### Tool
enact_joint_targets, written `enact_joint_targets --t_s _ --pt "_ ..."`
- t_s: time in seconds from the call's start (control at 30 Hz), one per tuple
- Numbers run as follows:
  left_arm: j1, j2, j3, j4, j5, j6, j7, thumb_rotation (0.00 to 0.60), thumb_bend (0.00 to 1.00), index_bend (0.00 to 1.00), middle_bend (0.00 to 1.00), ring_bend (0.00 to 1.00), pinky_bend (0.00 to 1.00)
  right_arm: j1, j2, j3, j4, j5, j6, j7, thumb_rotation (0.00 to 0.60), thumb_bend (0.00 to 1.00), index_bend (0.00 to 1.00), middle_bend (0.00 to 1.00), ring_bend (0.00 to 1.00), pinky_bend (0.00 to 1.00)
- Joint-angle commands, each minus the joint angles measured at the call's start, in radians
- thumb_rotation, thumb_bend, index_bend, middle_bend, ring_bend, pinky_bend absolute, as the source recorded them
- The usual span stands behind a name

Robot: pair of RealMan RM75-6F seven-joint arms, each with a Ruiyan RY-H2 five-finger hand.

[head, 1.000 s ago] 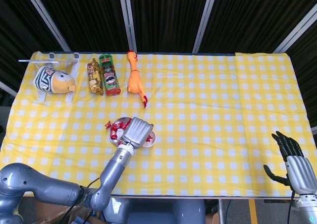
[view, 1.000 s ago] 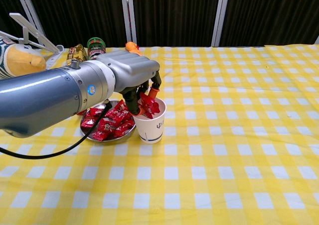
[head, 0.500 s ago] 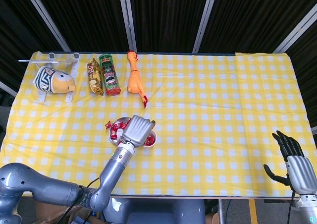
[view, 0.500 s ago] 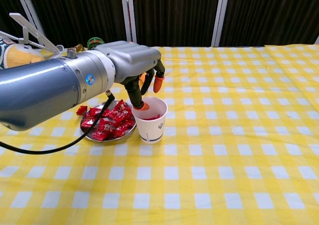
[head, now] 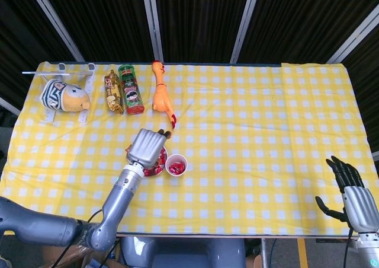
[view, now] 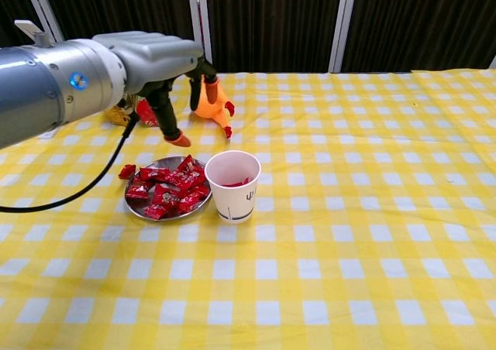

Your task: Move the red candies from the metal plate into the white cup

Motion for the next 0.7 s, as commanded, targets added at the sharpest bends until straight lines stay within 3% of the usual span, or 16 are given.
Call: enact_joint_targets --t_s 0.03,0.3,0.7 --pt "0.018 0.016 0.028 0.002 -0.030 -0.009 0.005 0.600 0.19 0.30 0.34 0.91 0.95 0.000 -0.001 0.000 0.000 0.000 0.000 -0.001 0.600 0.39 0.00 0.00 0.00 0.00" --pt "0.021 -0.016 0.088 0.075 -0.043 -0.058 0.015 0.600 0.19 0.29 0.32 0.91 0.95 0.000 -0.003 0.001 0.000 0.001 0.002 -0.004 0.600 0.39 0.00 0.00 0.00 0.00" --pt "-0.002 -0.114 0.134 0.213 -0.040 -0.132 0.042 0.600 0.19 0.29 0.29 0.91 0.95 0.001 0.001 0.001 0.000 0.001 -0.001 0.007 0.600 0.39 0.00 0.00 0.00 0.00"
